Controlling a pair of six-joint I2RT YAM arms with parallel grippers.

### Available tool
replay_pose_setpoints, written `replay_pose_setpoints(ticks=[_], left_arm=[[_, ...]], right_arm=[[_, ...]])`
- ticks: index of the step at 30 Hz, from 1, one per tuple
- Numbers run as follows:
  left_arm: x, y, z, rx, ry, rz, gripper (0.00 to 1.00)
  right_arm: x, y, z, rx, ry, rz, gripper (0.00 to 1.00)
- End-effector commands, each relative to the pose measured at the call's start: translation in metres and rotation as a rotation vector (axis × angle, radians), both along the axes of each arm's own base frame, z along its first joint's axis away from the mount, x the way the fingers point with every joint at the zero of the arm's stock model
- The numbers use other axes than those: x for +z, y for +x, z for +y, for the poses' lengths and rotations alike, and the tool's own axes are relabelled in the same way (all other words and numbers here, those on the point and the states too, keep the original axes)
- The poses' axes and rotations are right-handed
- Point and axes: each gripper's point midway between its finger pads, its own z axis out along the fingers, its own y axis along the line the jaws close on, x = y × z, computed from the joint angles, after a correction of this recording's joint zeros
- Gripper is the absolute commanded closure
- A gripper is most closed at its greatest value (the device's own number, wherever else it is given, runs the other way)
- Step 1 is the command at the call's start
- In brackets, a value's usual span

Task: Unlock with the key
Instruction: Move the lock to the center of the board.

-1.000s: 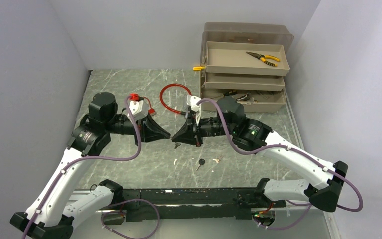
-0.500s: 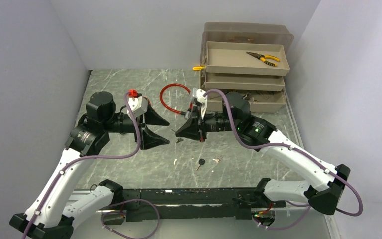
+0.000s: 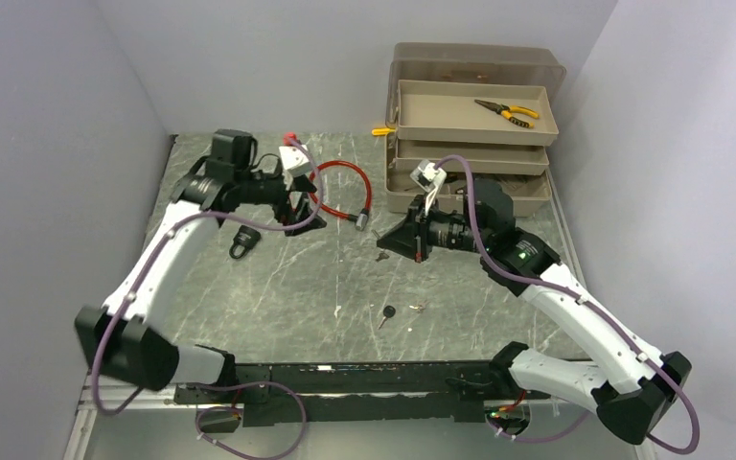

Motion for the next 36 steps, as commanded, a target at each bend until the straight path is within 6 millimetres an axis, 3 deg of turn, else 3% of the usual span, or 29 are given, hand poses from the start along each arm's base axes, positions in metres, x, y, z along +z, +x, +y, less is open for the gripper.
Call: replay_pose_setpoints(ticks=[1,6,7,11,18,23,25,30,34,36], left_arm=[[-0.037,0.036,0.003,-0.201,0.220,-0.274,0.01],[-0.104,0.089,-0.007,-0.387,0.403,-0.397,0.01],[-0.107,0.101,-0.010,-0.402,0.415,-0.431,0.01],[-0.154,0.143,-0.022,-0.510,0.495,-0.476,0.01],[-0.215,0.185,-0.033,-0.642,0.613,-0.542,0.05],[-0.243,0.189,-0.036,-0.706,0.657,-0.521,0.16],[-0.252,0.185,-0.036,-0.736,0.681,-0.517,0.28],[-0.273,0.159,-0.042,-0.819,0.757,-0.455,0.76],[-0.277,0.138,-0.053,-0.808,0.746,-0.419,0.76],[-0.276,0.134,-0.057,-0.787,0.727,-0.414,0.82]], right_arm=[[0.004,0.006,-0.012,-0.091,0.011,0.010,1.00],[0.009,0.008,-0.018,-0.133,0.034,-0.006,1.00],[0.011,0.008,-0.019,-0.137,0.042,-0.009,1.00],[0.019,0.008,-0.024,-0.163,0.057,-0.031,1.00],[0.029,0.014,-0.028,-0.181,0.072,-0.035,1.00],[0.038,0.015,-0.028,-0.170,0.083,-0.049,1.00],[0.040,0.016,-0.028,-0.165,0.084,-0.052,1.00],[0.043,0.015,-0.027,-0.148,0.087,-0.064,1.00],[0.046,0.017,-0.028,-0.142,0.074,-0.069,1.00],[0.050,0.017,-0.028,-0.138,0.074,-0.076,1.00]])
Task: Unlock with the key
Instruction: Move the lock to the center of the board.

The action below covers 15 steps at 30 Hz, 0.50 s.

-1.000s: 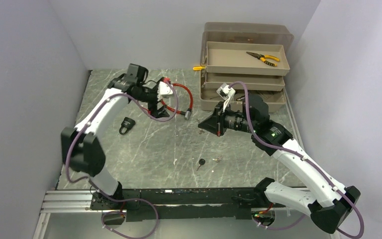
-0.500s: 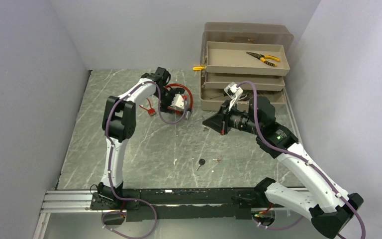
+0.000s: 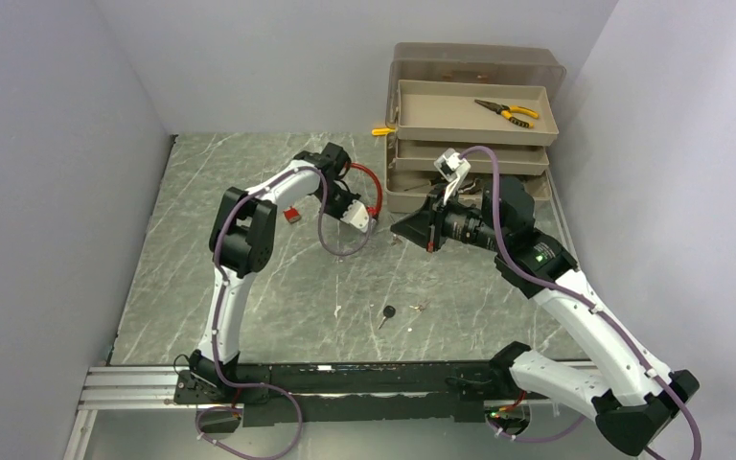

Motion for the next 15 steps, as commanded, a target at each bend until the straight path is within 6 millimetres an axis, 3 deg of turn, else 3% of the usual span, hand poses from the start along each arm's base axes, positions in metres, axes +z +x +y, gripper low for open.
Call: replay_pose_setpoints(ticks=[1,5,11,15], left_arm=[[-0.002,-0.032,-0.012,0.007,-0.015,0.074,0.89],[0.017,-0.044,-0.021,0.046,-0.072,0.084,1.00],[0.055,-0.067,-0.028,0.186,-0.177,0.108,1.00],[0.060,-0.085,-0.019,0.237,-0.199,0.110,1.00]], right_arm=[[0.032,0.000,0.001,0.025,0.035,-0.076,1.00],[0.035,0.001,0.001,0.024,0.034,-0.078,1.00],[0.037,0.001,0.004,0.035,0.044,-0.075,1.00],[0.038,0.000,0.002,0.030,0.039,-0.080,1.00]])
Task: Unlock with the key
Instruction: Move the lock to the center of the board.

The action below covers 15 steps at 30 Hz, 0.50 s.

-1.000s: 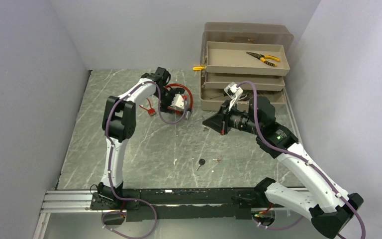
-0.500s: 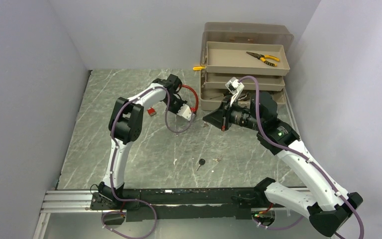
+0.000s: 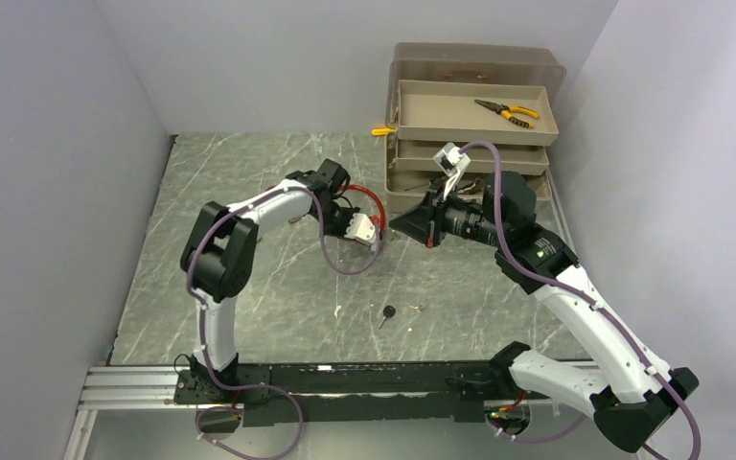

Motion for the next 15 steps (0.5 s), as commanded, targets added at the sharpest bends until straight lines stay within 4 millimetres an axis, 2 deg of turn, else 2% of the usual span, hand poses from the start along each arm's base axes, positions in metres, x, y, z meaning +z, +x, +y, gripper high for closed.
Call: replay_pose_setpoints(ticks=[1,8,15], left_arm=[[0.039,-0.014,-0.007,0.071,-0.116,-0.022,1.00],[0.046,-0.021,0.005,0.067,-0.093,-0.068,1.00],[0.048,-0.031,0.001,0.107,-0.100,-0.076,1.00]], right_arm=[[0.023,-0.002,-0.002,0.009,0.027,-0.057,1.00],[0.019,-0.002,-0.003,0.000,0.030,-0.052,1.00],[0.010,-0.002,-0.004,-0.003,0.011,-0.042,1.00]])
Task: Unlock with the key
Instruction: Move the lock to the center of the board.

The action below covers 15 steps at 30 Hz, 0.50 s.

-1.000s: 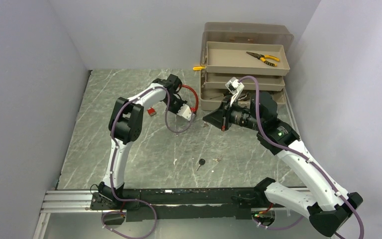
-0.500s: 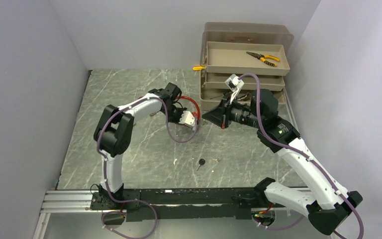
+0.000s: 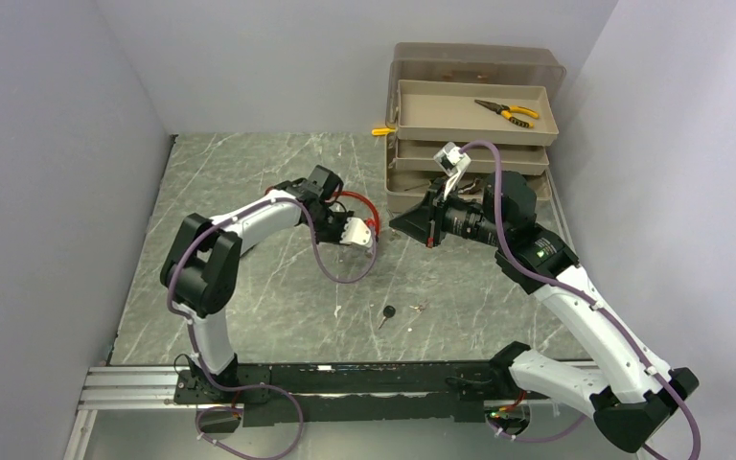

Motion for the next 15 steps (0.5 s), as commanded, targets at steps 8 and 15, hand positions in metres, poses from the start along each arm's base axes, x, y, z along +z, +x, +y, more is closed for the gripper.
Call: replay_pose_setpoints(ticks=[8,15], left_arm=[[0.036,-0.042,-0.008,0.317,-0.005,-0.025,1.00],[0.033,-0.082,-0.007,0.490,0.063,0.018,1.00]], right_arm=[[0.008,-0.008,-0.009,-0.006,0.016,-0.063,1.00],[0.005,-0.010,-0.006,0.015,0.031,-0.064,1.00]])
